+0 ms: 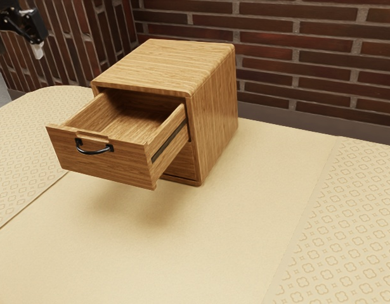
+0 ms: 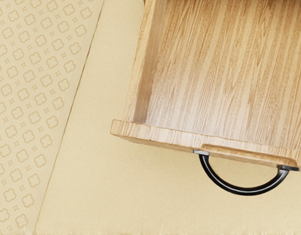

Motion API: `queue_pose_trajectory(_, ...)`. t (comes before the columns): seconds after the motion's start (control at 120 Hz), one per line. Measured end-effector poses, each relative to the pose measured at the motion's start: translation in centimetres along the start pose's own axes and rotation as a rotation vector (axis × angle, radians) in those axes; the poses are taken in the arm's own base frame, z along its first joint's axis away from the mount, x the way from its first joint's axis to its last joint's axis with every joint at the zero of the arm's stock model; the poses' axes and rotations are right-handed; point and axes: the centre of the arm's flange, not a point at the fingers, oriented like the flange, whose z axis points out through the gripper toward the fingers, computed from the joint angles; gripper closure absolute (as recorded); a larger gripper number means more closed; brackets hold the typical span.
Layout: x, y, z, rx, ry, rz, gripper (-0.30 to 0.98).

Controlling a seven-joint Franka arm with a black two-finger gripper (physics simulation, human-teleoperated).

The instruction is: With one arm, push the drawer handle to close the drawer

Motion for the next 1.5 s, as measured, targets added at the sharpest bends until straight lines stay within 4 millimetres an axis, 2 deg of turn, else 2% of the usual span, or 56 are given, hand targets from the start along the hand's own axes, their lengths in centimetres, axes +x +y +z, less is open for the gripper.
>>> queue_pose_trajectory(0.192, -0.4, 1.2, 0.2, -0.001, -0.03, 0.002, 0.0)
queue_pose_trajectory(0.258, -0.7, 1.8, 1.1, -0.003, -0.063, 0.011, 0.0)
queue_pose_trajectory(0.35, -2.3, 3.1, 2.0, 0.003, -0.112, 0.035, 0.01)
queue_pose_trajectory(0.458, -4.9, 3.9, 3.2, -0.002, -0.166, 0.047, 0.18)
queue_pose_trajectory(0.592, -8.0, 6.6, 4.6, 0.012, -0.214, 0.072, 0.48)
queue_pose_trajectory(0.642, -9.3, 7.1, 5.9, 0.021, -0.245, 0.074, 0.56)
queue_pose_trajectory(0.742, -11.5, 8.1, 8.8, 0.018, -0.307, 0.085, 0.66)
queue_pose_trajectory(0.833, -13.9, 9.3, 10.1, 0.006, -0.317, 0.102, 0.71)
queue_pose_trajectory(0.9, -14.8, 9.8, 11.5, -0.004, -0.325, 0.101, 0.74)
queue_pose_trajectory(1.0, -15.1, 10.1, 13.6, -0.018, -0.325, 0.085, 0.76)
queue_pose_trajectory(1.15, -14.3, 10.1, 15.8, -0.003, -0.275, 0.062, 0.77)
queue_pose_trajectory(1.5, -12.3, 11.6, 16.9, 0.013, -0.129, 0.066, 0.78)
